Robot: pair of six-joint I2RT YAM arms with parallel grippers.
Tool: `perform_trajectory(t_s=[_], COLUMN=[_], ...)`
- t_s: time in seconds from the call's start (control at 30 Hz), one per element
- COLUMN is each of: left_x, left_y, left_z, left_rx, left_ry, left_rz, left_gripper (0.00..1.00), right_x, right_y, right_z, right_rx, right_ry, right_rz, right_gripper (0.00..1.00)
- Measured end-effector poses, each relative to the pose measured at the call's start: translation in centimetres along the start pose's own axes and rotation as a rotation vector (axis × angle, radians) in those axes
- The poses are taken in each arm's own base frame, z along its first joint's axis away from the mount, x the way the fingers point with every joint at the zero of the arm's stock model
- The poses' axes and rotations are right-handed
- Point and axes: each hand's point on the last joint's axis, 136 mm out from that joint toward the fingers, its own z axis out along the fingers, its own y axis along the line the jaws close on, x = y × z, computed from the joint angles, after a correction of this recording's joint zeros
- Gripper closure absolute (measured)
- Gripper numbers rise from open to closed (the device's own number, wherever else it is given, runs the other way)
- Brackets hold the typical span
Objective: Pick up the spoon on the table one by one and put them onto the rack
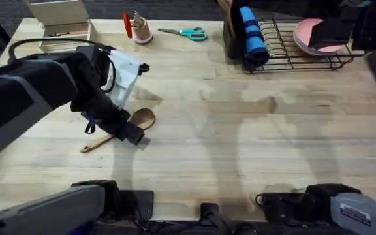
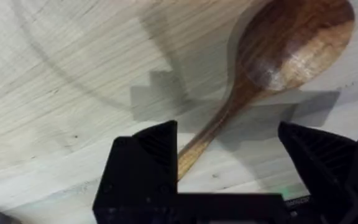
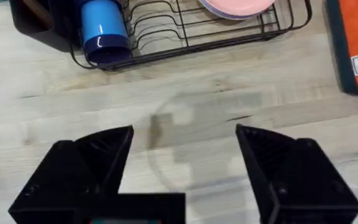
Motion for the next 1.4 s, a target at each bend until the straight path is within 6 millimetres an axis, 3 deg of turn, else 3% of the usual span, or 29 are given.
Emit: perform_trajectory(t_s=[0.43,0.77,1.03,1.4], left_x=[0.0,-1.6,0.1,0.1], left_y=[0.1,1.1,0.4,0.4], left_z=[0.0,0.6,0.7,0.7], left_rx=[-0.005,-0.053,-0.028,-0.028], left_ry=[0.001,-0.071,-0.003,-0.003], left_rz=[0.003,0.021,0.023,0.023], left_gripper=[0.007,0.007,0.007,0.007], right_x=[-0.1,-0.1,-0.4,-0.5], right_y=[0.0,0.0,0.0,0.1], right_z=[0.0,0.0,0.0,0.0], right_rx=[-0.001,-0.001,-0.002,-0.003], right_ry=[-0.005,-0.006,-0.015,-0.020], right_rz=[-0.009,-0.009,-0.007,-0.006], right_gripper=[0.005,0.005,0.005,0.006])
